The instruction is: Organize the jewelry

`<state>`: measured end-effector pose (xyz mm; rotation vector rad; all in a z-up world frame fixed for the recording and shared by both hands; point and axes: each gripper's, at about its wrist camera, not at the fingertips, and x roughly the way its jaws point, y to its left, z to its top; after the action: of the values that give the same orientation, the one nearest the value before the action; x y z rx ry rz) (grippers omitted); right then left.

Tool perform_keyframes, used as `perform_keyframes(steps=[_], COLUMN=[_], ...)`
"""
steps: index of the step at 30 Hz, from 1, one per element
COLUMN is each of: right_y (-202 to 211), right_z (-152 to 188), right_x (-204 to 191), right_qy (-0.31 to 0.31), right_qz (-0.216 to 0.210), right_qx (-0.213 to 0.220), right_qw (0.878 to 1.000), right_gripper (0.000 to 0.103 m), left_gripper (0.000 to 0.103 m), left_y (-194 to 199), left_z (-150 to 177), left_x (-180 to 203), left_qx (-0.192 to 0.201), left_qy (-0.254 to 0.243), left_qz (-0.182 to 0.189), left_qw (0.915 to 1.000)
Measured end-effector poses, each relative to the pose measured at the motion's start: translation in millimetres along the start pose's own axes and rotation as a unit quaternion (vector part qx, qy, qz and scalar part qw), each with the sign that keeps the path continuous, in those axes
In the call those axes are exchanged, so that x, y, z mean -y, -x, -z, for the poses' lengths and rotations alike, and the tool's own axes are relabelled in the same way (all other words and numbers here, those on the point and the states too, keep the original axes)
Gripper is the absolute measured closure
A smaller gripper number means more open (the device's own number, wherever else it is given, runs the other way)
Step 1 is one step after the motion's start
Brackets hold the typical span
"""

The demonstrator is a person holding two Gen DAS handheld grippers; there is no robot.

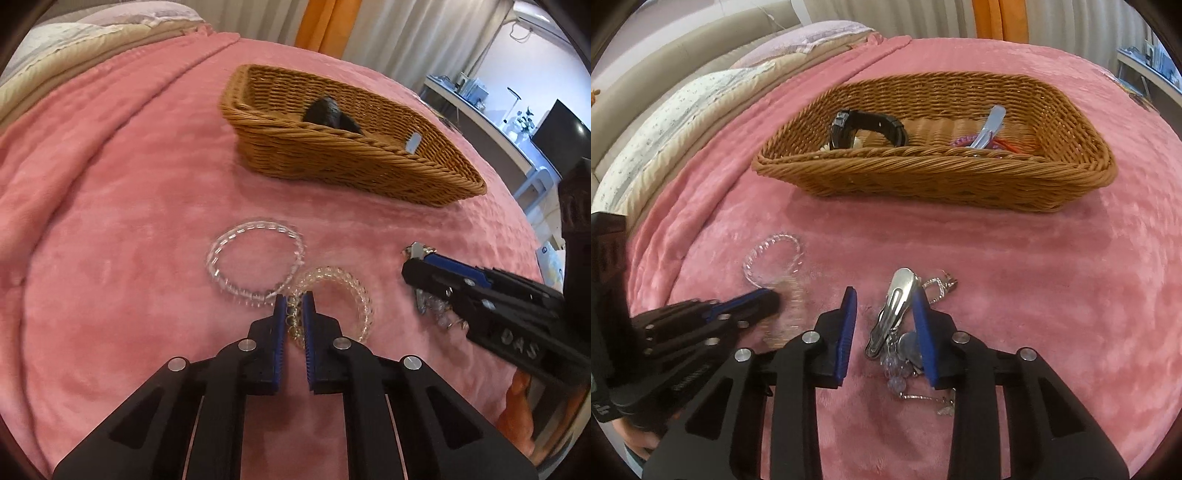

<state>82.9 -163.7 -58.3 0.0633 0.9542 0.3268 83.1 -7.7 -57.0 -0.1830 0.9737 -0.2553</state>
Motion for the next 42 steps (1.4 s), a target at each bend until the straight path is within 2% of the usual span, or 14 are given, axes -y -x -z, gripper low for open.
perform_keyframes(steps=[5, 8, 15, 20, 23, 25, 26, 28, 29, 30, 32, 34, 37, 42], right_y=[-8, -11, 4, 28, 38, 41, 42, 42, 43, 45, 45, 44, 36, 29], right_z=[-10, -12, 20, 56, 67, 72, 73, 75, 75, 76, 78, 77, 74, 70], right_x=[-9, -25, -43, -47, -39, -32, -30, -28, -31, -32, -36, -37, -39, -40], right_qy=[0.011, 0.042, 0.058, 0.086, 0.08, 0.067, 0.058, 0.049, 0.047, 0.052, 0.056, 0.055, 0.054, 0.047], right_qz=[0.034, 0.038, 0.008, 0.035, 0.048, 0.039, 0.032, 0.027, 0.031, 0.034, 0.035, 0.037, 0.052, 0.072], right_qx=[-0.012, -0.019, -0.022, -0.003, 0.004, 0.002, -0.001, 0.001, 0.01, 0.016, 0.018, 0.018, 0.016, 0.025], right_qw=[0.999, 0.998, 0.998, 0.996, 0.996, 0.997, 0.998, 0.998, 0.998, 0.998, 0.998, 0.998, 0.997, 0.996], right_gripper=[0.075, 0.092, 0.093, 0.093, 0.092, 0.091, 0.087, 0.068, 0.054, 0.053, 0.053, 0.053, 0.054, 0.073], left_gripper=[0.096, 0.096, 0.096, 0.096, 0.095, 0.094, 0.094, 0.089, 0.086, 0.082, 0.079, 0.068, 0.062, 0.062], left_y=[10, 10, 21, 32, 35, 36, 37, 39, 39, 40, 43, 46, 52, 44], left_z=[7, 8, 16, 30, 39, 46, 47, 49, 50, 51, 54, 56, 57, 58], left_x=[-19, -20, -19, -11, -3, 2, 3, 3, 3, 3, 3, 0, -3, 4], left_qx=[0.006, 0.01, 0.012, 0.01, 0.009, 0.009, 0.01, 0.011, 0.01, 0.01, 0.012, 0.013, 0.02, 0.016], left_qy=[0.004, 0.004, -0.009, -0.037, -0.058, -0.073, -0.078, -0.079, -0.077, -0.077, -0.079, -0.071, -0.061, -0.072], left_qz=[0.007, 0.013, 0.019, 0.024, 0.022, 0.014, 0.011, 0.012, 0.015, 0.018, 0.012, 0.006, 0.003, -0.016], left_qw=[0.9999, 0.9999, 0.9997, 0.999, 0.9981, 0.9972, 0.9968, 0.9968, 0.9969, 0.9969, 0.9968, 0.9974, 0.9979, 0.9971])
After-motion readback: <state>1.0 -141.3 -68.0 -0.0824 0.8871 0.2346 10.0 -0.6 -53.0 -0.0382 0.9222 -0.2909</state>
